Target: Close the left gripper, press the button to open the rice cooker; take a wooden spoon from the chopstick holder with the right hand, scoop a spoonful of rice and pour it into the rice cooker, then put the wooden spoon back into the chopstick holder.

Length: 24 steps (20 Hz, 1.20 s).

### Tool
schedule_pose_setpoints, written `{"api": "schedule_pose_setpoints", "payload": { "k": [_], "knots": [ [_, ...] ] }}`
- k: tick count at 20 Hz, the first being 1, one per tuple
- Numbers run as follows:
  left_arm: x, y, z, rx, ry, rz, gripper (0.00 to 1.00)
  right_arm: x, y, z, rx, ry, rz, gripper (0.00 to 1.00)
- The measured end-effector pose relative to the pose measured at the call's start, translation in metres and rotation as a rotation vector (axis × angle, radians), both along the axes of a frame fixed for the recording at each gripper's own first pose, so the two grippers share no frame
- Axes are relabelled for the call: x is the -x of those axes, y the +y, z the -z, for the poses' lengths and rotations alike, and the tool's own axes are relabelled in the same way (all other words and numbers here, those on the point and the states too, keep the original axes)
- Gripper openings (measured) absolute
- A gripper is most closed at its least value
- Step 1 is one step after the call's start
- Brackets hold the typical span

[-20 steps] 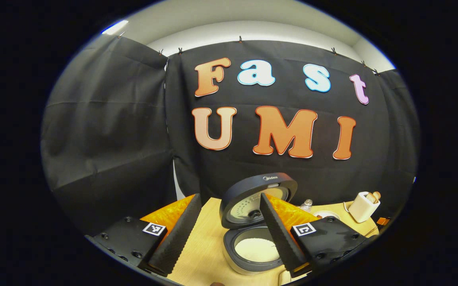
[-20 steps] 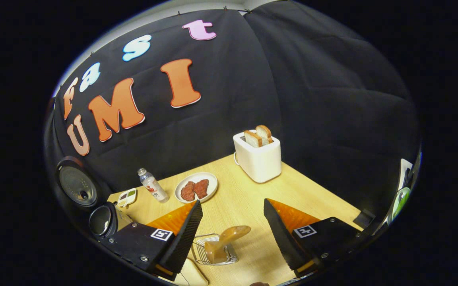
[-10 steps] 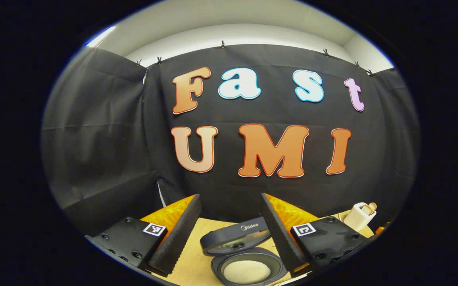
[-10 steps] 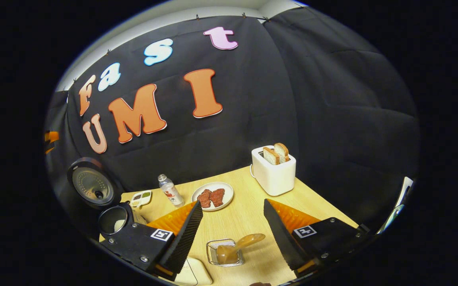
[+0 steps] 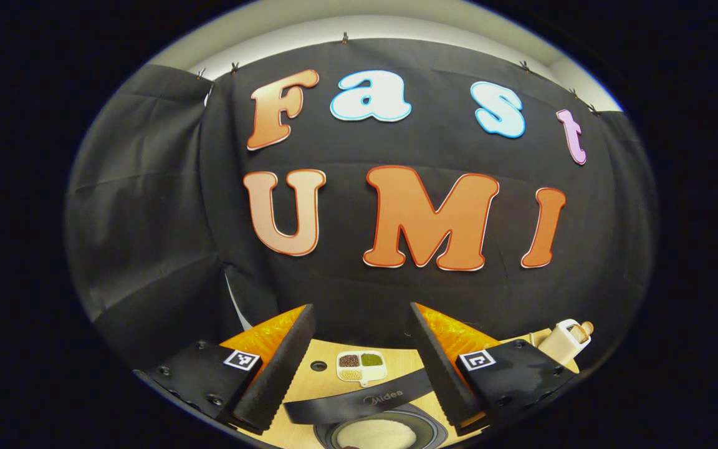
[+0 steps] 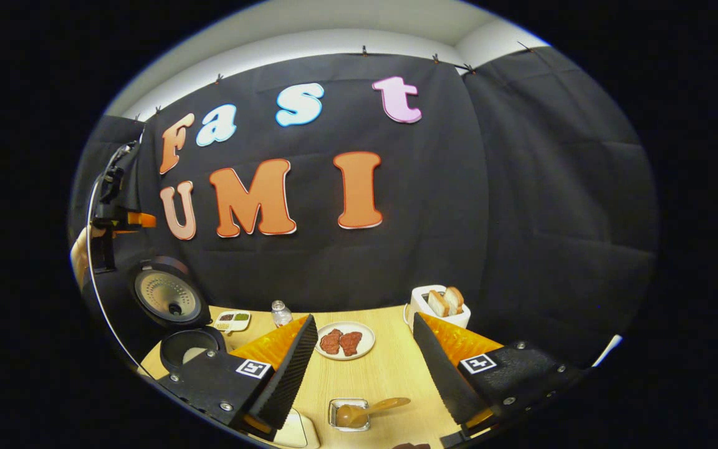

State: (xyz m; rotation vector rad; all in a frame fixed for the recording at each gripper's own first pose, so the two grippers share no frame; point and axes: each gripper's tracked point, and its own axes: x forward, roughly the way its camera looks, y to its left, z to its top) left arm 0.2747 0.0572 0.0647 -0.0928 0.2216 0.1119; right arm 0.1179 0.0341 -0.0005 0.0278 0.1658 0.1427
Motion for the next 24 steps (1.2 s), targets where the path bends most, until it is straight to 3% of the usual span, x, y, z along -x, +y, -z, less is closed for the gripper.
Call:
{"api": "schedule_pose_setpoints", "payload": {
  "k": [5, 10, 12, 17, 21, 24],
  "knots": [
    [-0.024, -0.007, 0.036, 0.009, 0.078, 0.027, 1.00, 0.005, 0.003, -0.038, 0.001, -0.073, -0.025, 0.95],
    [-0.028, -0.008, 0.069, 0.019, 0.153, 0.034, 1.00, 0.004, -0.001, -0.034, 0.008, -0.055, -0.030, 0.95],
    [-0.020, -0.010, 0.085, -0.005, 0.207, 0.044, 1.00, 0.003, -0.005, -0.033, -0.021, -0.047, -0.023, 0.95],
    [0.007, -0.029, 0.088, 0.030, 0.206, 0.080, 1.00, 0.002, -0.008, -0.029, -0.048, -0.034, -0.031, 0.95],
    [0.036, -0.037, 0.091, 0.002, 0.205, 0.089, 1.00, 0.009, 0.001, -0.018, -0.070, -0.007, -0.075, 0.95],
    [0.060, -0.047, 0.106, 0.039, 0.217, 0.101, 1.00, 0.015, 0.002, -0.010, -0.086, 0.010, -0.102, 0.95]
  ]
}}
